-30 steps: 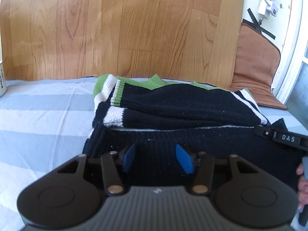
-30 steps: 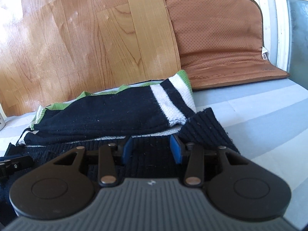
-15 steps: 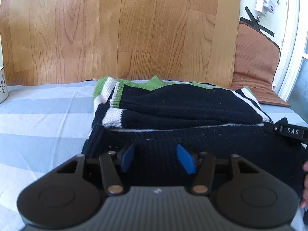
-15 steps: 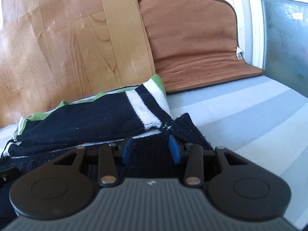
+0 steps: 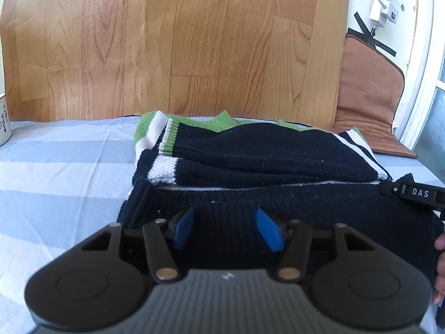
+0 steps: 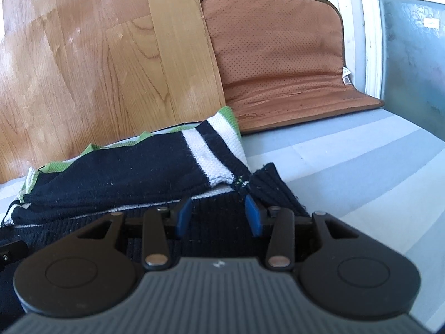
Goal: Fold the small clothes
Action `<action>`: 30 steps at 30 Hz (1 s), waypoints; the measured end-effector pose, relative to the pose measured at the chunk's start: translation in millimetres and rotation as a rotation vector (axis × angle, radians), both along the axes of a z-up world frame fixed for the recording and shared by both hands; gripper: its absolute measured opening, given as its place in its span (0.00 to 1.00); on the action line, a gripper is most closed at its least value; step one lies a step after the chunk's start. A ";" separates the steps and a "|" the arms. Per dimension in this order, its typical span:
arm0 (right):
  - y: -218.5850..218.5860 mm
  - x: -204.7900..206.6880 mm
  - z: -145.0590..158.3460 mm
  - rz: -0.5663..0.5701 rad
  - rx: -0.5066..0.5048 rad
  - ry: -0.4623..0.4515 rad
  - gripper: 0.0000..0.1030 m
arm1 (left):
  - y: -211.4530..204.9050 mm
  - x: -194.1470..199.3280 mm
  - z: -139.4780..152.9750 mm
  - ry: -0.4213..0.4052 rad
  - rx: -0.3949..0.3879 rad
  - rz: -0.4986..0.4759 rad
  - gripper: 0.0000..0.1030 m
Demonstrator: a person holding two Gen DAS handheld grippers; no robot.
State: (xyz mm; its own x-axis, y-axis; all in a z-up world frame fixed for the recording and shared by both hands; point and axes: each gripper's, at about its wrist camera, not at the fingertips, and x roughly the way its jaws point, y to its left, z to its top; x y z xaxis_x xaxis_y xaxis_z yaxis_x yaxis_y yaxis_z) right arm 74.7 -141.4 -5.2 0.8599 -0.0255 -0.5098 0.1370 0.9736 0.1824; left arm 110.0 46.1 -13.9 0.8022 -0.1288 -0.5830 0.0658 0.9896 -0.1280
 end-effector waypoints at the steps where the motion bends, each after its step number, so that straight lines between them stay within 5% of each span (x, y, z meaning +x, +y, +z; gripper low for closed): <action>1: 0.4 0.4 0.0 0.001 -0.002 0.001 0.45 | -0.7 -0.1 0.0 0.001 0.004 -0.001 0.52; 30: -5.5 -2.2 -0.8 0.013 0.066 -0.014 0.50 | -1.9 1.5 -1.6 0.000 0.018 -0.007 0.55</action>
